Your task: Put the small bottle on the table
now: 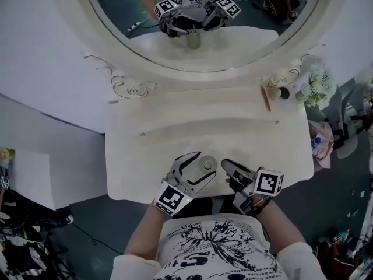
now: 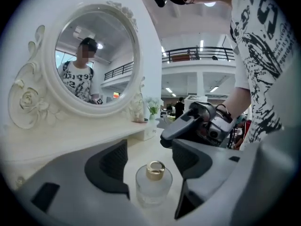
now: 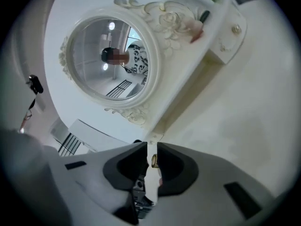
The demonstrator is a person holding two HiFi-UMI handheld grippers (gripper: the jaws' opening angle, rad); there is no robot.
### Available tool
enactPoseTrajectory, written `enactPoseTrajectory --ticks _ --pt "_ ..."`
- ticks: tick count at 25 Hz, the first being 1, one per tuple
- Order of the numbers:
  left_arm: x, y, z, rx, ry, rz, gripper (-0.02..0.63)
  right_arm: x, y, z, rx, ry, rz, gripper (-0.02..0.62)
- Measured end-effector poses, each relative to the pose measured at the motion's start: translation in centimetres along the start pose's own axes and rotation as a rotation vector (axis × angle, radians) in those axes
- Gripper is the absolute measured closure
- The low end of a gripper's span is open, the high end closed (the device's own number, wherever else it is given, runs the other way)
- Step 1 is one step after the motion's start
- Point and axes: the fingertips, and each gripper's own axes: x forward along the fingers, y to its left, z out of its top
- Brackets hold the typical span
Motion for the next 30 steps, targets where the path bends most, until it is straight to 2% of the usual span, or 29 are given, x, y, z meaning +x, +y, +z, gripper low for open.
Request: enactPoseTrajectory --ticks 1,2,3,5,7,9,12,19,21,30 --pt "-0.5 0.3 0.7 -0.002 -0.016 0.029 0.330 -0.5 -0.1 0.3 -0.050 -0.013 -0.037 0.529" --pt "-1.0 0.7 1.5 -0.005 -0.036 0.060 0.422 -0.9 0.0 0.6 -0.100 -0.024 -0.065 0.539" --pt "-1.5 1.1 2.3 -0.013 -0.065 0.087 0.476 -1.2 0.2 0.9 -0.145 -0.038 -0.085 0.546" --pt "-2.5 1.7 4.0 -0.057 -0.130 0.119 0.494 -1.6 1.1 1.4 -0.227 -0.068 -0.110 0.556" --pt "-3.8 2.2 5.5 -0.102 -0.174 0.139 0.540 -1.8 2.2 1.8 -0.340 -0.093 -0.128 0.566" --pt "-4.8 2.8 6.9 -0.101 -0.206 0.162 0.565 -2.0 3.4 2.0 -0.482 -0.114 -0.147 0.572" --pt "-5.9 3.2 8.0 -0.053 -0.206 0.194 0.584 -2.2 5.3 2.3 -0.656 -0.142 -0.174 0.578" --pt "-7.7 3.5 8.0 0.027 -0.135 0.250 0.586 -2.1 10.4 1.9 -1.049 -0.177 -0.197 0.578" --pt "-8.0 3.2 8.2 0.038 -0.132 0.247 0.586 -2.3 11.2 1.8 -1.097 -0.187 -0.202 0.578" --pt "-9.1 2.7 9.2 0.056 -0.164 0.245 0.586 -2.7 11.9 1.4 -1.164 -0.203 -0.245 0.578"
